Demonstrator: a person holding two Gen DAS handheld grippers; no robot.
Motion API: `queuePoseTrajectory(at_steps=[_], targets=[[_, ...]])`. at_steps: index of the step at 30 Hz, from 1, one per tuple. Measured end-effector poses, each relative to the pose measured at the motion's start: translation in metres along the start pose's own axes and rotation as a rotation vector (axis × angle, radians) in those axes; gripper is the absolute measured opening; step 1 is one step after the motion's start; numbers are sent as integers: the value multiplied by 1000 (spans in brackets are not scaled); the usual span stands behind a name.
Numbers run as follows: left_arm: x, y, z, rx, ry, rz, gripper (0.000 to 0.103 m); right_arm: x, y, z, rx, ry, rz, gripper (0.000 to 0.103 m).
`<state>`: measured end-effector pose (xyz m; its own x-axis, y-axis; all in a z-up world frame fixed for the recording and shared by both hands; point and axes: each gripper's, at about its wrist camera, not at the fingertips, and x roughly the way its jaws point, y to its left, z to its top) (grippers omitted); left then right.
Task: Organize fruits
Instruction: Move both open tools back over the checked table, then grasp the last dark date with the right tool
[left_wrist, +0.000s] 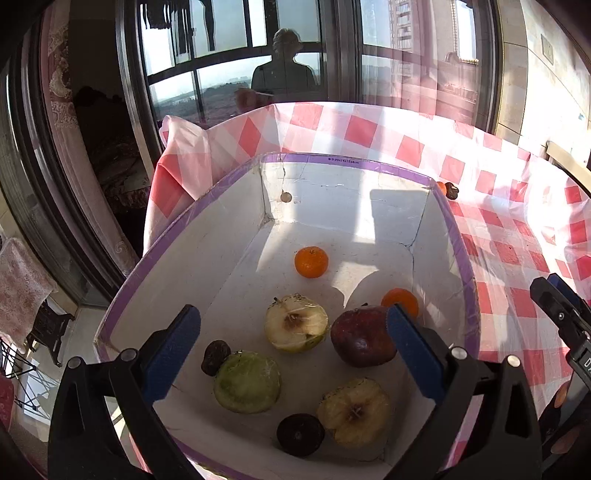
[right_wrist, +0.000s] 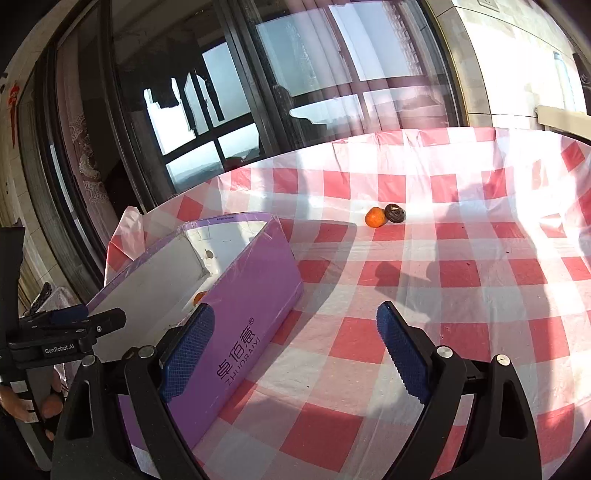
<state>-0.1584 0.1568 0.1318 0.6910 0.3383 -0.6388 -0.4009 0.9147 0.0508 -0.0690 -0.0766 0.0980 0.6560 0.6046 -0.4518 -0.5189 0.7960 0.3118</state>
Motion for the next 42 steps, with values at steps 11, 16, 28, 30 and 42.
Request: queuePoseTrajectory(at_steps=[11,16,28,30,42], targets=[[42,-196,19,130,-74,-477,101,-25,-111,-26,148,-24,-322,87],[129,-243,34,144,-33,-399,101,-40,-151,-28,249,-53,-338,87],[202,-212,40,-55,148,-616,101,76,-175,52,17,115,-399,87],[203,-213,40,-61,129,-578,101,117,-185,71,-23,161,-356,86],[204,-220,36,-28,114,-479,101,287,-147,123,-301,408,-102,57]])
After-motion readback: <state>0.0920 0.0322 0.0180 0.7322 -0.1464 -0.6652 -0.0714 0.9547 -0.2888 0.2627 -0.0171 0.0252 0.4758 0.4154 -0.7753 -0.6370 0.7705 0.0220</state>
